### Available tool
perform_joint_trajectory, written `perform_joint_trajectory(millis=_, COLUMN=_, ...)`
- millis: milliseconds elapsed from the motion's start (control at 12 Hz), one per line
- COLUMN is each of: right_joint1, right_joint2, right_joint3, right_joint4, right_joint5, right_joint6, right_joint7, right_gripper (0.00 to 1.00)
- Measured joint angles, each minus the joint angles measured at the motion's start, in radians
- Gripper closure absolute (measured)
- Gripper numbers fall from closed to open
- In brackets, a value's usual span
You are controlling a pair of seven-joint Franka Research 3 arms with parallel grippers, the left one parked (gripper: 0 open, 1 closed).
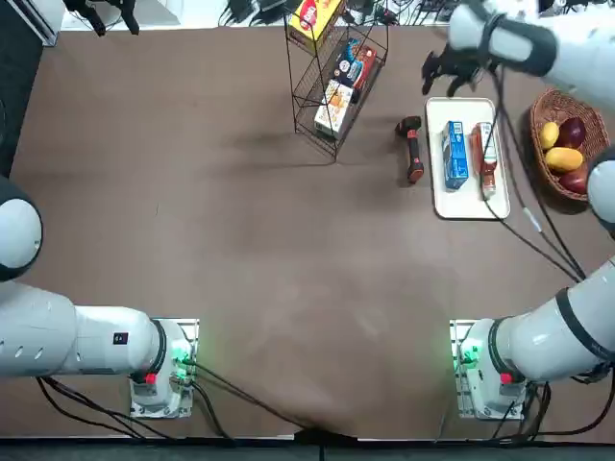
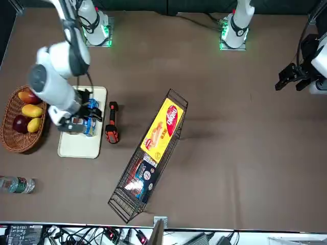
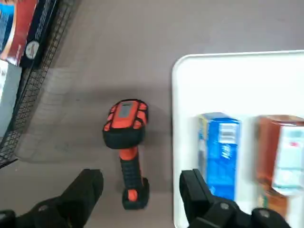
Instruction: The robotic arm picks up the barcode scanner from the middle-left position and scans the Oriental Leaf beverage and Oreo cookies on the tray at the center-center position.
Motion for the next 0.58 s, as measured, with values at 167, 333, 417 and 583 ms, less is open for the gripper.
perform_joint_trajectory(millis=167, right_joint1=-0.072, right_joint2=-0.045, right_joint3=-0.005, right_joint4=0.106, right_joint5=0.0, right_joint6=-0.198, right_joint7=-0.024, right_gripper=0.0)
perform_joint_trajectory(millis=333, right_joint1=-0.106, right_joint2=-0.056, right_joint3=-0.006, right_joint4=0.19, right_joint5=-0.001, right_joint6=-0.324, right_joint7=-0.049, right_gripper=0.0)
perform_joint_trajectory(millis=417, right_joint1=-0.118, right_joint2=-0.059, right_joint3=-0.006, right_joint4=0.232, right_joint5=-0.001, right_joint6=-0.387, right_joint7=-0.066, right_gripper=0.0)
perform_joint_trajectory(millis=583, right_joint1=-0.138, right_joint2=-0.061, right_joint3=-0.007, right_joint4=0.305, right_joint5=-0.011, right_joint6=-0.487, right_joint7=-0.107, right_gripper=0.0)
